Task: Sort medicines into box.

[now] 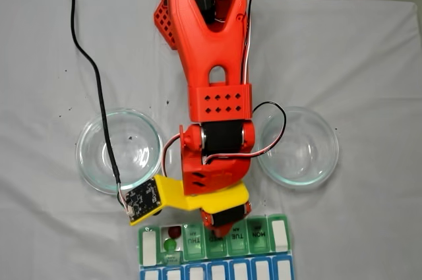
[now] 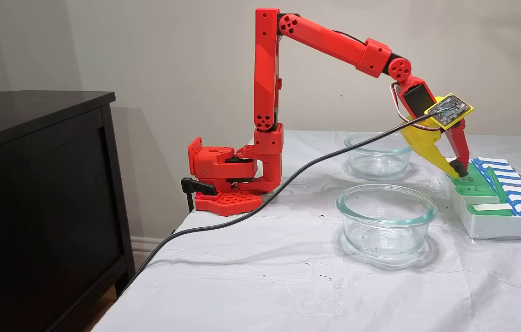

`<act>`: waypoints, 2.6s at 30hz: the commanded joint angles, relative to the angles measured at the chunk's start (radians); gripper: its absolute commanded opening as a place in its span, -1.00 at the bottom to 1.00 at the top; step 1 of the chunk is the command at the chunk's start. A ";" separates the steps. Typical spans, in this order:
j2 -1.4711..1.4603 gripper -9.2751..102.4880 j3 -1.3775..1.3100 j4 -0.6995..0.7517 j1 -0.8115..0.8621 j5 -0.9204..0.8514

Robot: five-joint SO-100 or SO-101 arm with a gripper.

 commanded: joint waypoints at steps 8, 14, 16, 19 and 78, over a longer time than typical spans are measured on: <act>-0.058 -0.84 -0.077 0.008 -0.009 0.012; 0.229 -0.84 0.067 -0.242 0.032 -0.037; 0.328 -0.84 0.149 -0.390 0.054 -0.044; 0.393 -0.84 0.196 -0.463 0.069 -0.063; -0.118 -0.84 -0.239 0.000 0.169 -0.069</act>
